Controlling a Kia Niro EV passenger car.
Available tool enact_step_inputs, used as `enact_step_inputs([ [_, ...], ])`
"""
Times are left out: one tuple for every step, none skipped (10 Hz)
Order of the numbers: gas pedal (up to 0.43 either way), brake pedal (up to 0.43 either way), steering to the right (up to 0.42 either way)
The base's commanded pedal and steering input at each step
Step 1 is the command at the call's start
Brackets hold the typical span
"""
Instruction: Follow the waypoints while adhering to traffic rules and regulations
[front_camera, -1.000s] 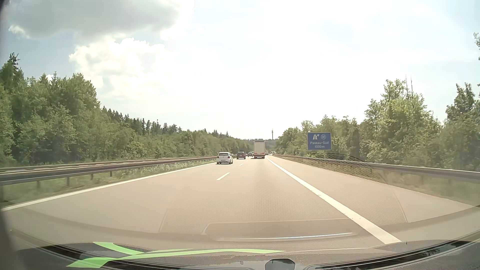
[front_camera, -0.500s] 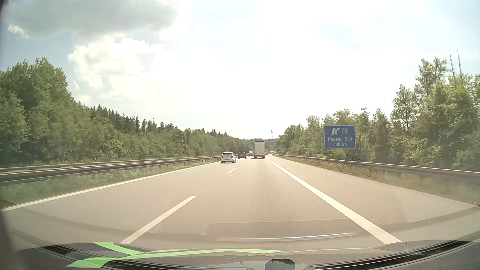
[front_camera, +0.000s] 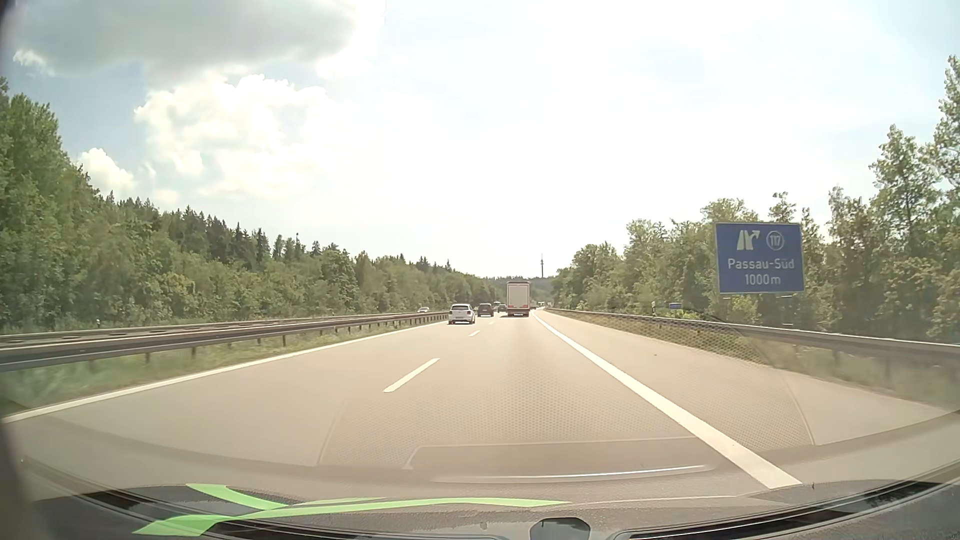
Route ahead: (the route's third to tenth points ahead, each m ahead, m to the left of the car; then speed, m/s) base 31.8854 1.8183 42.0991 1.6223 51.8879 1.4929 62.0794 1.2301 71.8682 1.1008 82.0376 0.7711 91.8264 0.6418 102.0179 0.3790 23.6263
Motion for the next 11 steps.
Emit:
enact_step_inputs([
  [0.26,0.0,-0.002],
  [0.26,0.0,-0.002],
  [0.248,0.0,-0.002],
  [0.248,0.0,-0.002],
  [0.248,0.0,-0.002],
  [0.248,0.0,-0.002],
  [0.26,0.0,-0.003],
  [0.26,0.0,-0.002],
  [0.26,0.0,-0.002],
  [0.26,0.0,-0.003],
  [0.26,0.0,-0.002],
])
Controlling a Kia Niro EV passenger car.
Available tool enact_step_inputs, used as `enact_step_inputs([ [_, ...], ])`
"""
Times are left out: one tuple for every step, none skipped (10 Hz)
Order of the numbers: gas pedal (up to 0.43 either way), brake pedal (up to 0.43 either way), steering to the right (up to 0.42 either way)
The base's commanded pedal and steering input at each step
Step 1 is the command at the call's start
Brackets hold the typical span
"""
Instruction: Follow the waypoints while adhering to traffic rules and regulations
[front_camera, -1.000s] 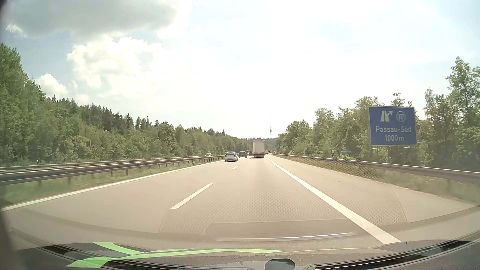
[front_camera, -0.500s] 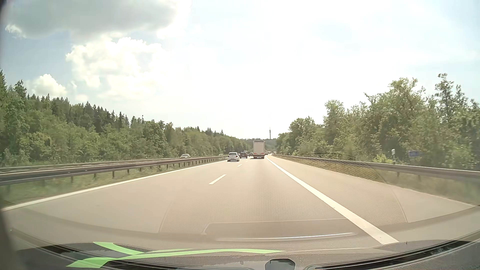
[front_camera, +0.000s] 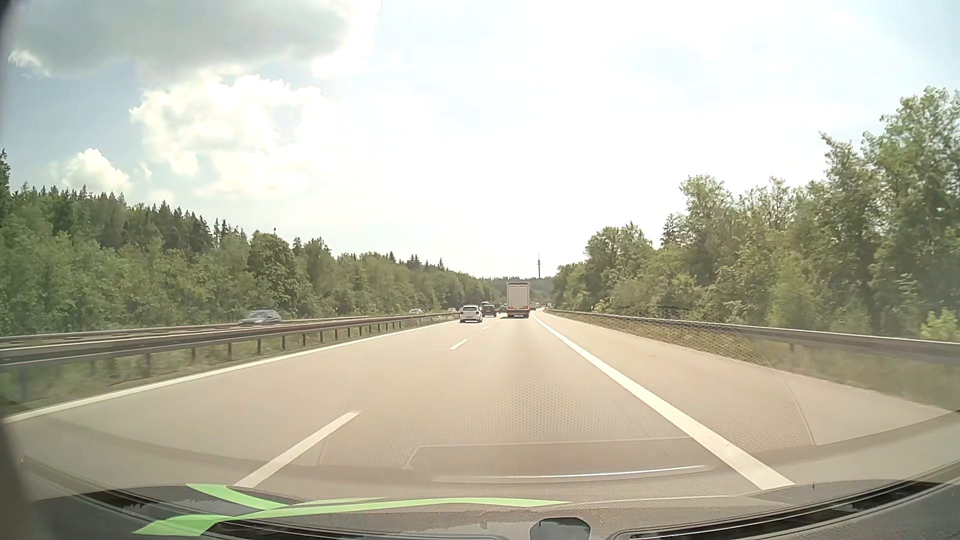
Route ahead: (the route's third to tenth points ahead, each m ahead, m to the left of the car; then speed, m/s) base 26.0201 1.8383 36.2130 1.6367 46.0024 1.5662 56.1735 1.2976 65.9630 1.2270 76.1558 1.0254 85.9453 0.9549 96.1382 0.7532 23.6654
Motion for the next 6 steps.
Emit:
enact_step_inputs([
  [0.26,0.0,-0.003],
  [0.26,0.0,-0.002],
  [0.26,0.0,-0.002],
  [0.26,0.0,-0.003],
  [0.26,0.0,-0.003],
  [0.26,0.0,-0.002],
])
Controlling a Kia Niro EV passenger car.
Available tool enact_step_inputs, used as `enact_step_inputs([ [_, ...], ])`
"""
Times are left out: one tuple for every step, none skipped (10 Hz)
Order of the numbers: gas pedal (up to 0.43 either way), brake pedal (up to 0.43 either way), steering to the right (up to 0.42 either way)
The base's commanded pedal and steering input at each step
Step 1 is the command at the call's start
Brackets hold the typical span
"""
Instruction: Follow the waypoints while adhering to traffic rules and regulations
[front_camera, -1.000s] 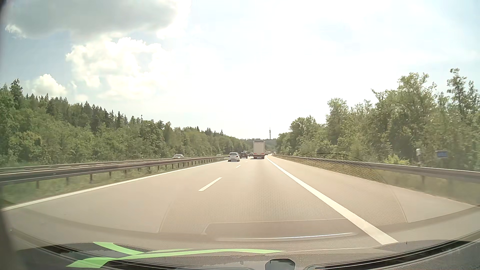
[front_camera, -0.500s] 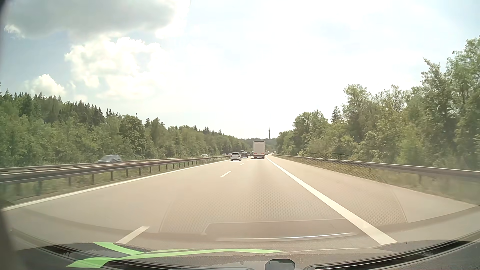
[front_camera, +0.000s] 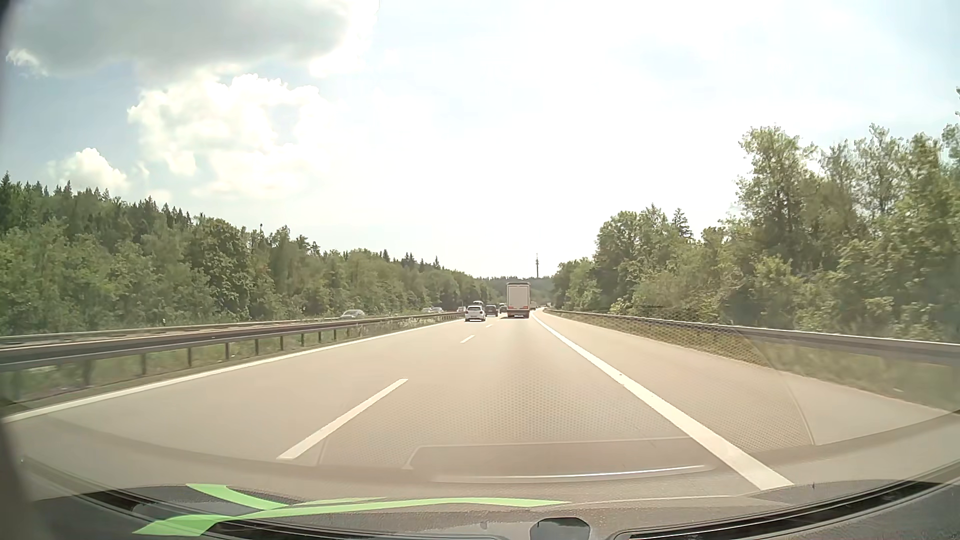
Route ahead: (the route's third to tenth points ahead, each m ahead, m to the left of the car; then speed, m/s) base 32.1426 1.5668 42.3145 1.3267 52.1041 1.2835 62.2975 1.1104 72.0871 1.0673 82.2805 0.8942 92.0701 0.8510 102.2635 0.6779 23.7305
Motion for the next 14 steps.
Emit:
enact_step_inputs([
  [0.26,0.0,-0.003],
  [0.26,0.0,-0.003],
  [0.26,0.0,-0.003],
  [0.26,0.0,-0.003],
  [0.26,0.0,-0.003],
  [0.26,0.0,-0.003],
  [0.26,0.0,-0.003],
  [0.26,0.0,-0.003],
  [0.248,0.0,-0.003],
  [0.248,0.0,-0.003],
  [0.248,0.0,-0.003],
  [0.248,0.0,-0.003],
  [0.248,0.0,-0.003],
  [0.248,0.0,-0.003],
])
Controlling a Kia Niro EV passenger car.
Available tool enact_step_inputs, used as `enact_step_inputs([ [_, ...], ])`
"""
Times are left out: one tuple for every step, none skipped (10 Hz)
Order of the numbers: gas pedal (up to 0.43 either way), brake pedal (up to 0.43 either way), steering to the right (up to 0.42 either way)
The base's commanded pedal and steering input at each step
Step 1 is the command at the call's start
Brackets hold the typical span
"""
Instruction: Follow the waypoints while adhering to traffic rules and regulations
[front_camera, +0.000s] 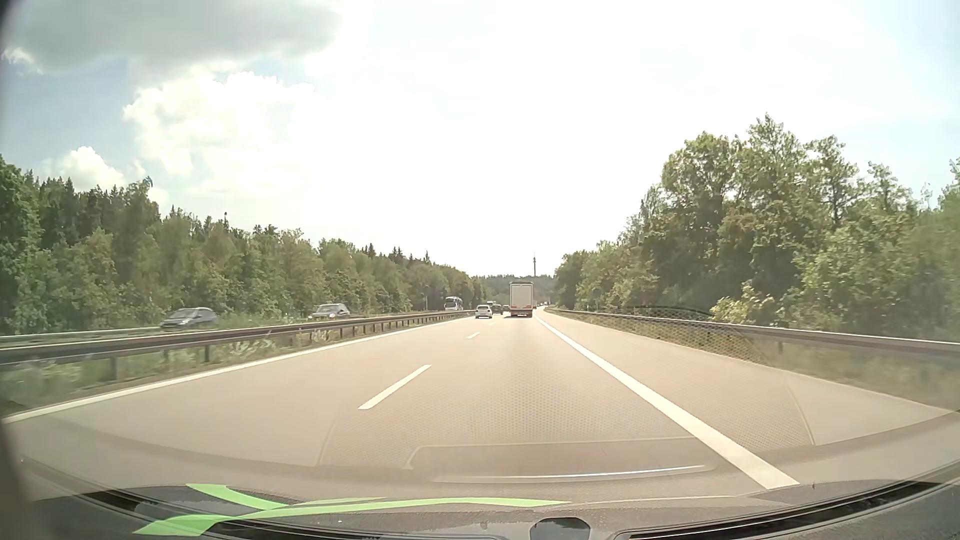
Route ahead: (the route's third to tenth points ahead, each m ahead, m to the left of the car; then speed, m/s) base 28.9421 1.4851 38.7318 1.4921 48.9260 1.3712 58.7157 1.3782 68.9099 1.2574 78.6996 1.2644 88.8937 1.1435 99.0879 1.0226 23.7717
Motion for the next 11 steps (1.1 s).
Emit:
enact_step_inputs([
  [0.248,0.0,-0.003],
  [0.248,0.0,-0.003],
  [0.248,0.0,-0.003],
  [0.248,0.0,-0.002],
  [0.24,0.0,-0.002],
  [0.24,0.0,-0.002],
  [0.228,0.0,-0.002],
  [0.228,0.0,-0.002],
  [0.228,0.0,-0.002],
  [0.228,0.0,-0.002],
  [0.228,0.0,-0.002],
])
